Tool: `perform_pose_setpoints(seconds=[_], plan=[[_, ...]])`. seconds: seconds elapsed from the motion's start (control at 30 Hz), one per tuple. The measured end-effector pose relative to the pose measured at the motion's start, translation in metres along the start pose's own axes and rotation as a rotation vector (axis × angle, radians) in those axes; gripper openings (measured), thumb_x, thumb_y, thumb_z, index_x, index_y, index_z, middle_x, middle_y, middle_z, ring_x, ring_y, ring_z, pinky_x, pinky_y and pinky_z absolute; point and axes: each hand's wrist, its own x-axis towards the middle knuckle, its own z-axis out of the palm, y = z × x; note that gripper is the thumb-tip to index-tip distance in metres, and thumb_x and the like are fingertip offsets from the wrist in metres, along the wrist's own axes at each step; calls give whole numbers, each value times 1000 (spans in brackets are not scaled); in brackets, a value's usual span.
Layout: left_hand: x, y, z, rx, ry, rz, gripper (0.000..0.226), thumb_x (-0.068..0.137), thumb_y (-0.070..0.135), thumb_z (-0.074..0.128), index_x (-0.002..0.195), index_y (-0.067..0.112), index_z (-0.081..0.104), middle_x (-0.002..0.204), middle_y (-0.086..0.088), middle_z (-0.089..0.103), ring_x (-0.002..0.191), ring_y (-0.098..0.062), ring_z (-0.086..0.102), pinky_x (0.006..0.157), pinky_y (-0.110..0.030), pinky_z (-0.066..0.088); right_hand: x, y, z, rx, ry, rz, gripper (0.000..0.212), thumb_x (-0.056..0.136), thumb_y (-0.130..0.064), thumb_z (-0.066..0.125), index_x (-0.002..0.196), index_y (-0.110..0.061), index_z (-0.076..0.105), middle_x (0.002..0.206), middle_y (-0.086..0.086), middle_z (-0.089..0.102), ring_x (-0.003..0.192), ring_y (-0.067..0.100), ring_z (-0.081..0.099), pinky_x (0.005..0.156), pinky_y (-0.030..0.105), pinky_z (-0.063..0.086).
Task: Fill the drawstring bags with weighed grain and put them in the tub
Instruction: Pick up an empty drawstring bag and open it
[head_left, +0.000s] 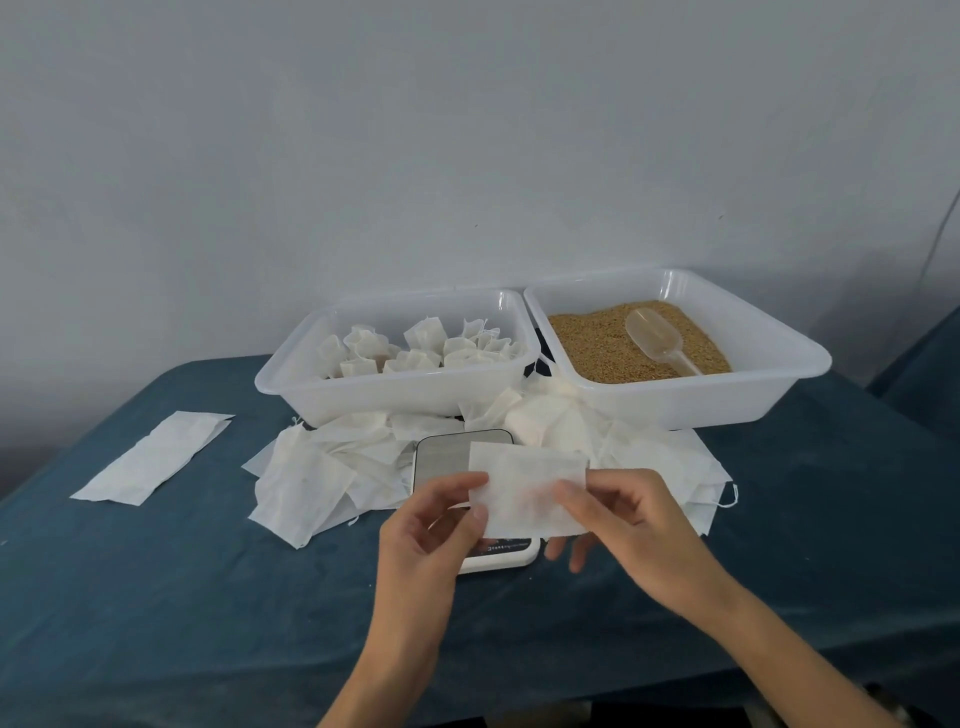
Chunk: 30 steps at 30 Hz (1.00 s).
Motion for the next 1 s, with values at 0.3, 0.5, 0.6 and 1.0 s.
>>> perform_pose_setpoints(seconds=[0.3, 0.5, 0.6, 1.0], plan=[[-4, -3, 3, 62, -23, -22, 22, 93, 16, 77, 112, 27, 78, 111, -1, 77, 104, -20, 73, 85, -27, 59, 2, 2, -6, -72, -26, 15, 46, 101, -39, 55, 94, 3, 72, 74, 13, 74, 66, 23, 73, 60, 31, 56], [12, -4, 16, 732, -321, 353, 85, 79, 44, 76, 154, 38, 37, 145, 32, 42, 139, 7, 35, 116, -15, 28, 16, 1, -8, -290, -91, -4, 53, 98, -45, 60, 68, -3, 54, 54, 17, 60, 47, 12, 63, 52, 21, 45], [37, -6, 29, 742, -281, 331, 57, 84, 17, 78, 137, 25, 57, 116, 20, 58, 112, 0, 50, 107, -34, 44, 30, -11, -11, -483, -164, -23, 44, 98, -53, 55, 65, -24, 57, 54, 0, 62, 49, 12, 64, 56, 19, 46], [117, -26, 47, 326, -223, 149, 31, 81, 31, 76, 101, 12, 62, 94, -10, 70, 88, -30, 65, 80, -41, 54, 131, -38, -86, -406, 18, 4, 44, 97, -60, 53, 94, -23, 77, 88, 1, 79, 49, 19, 66, 44, 25, 47]])
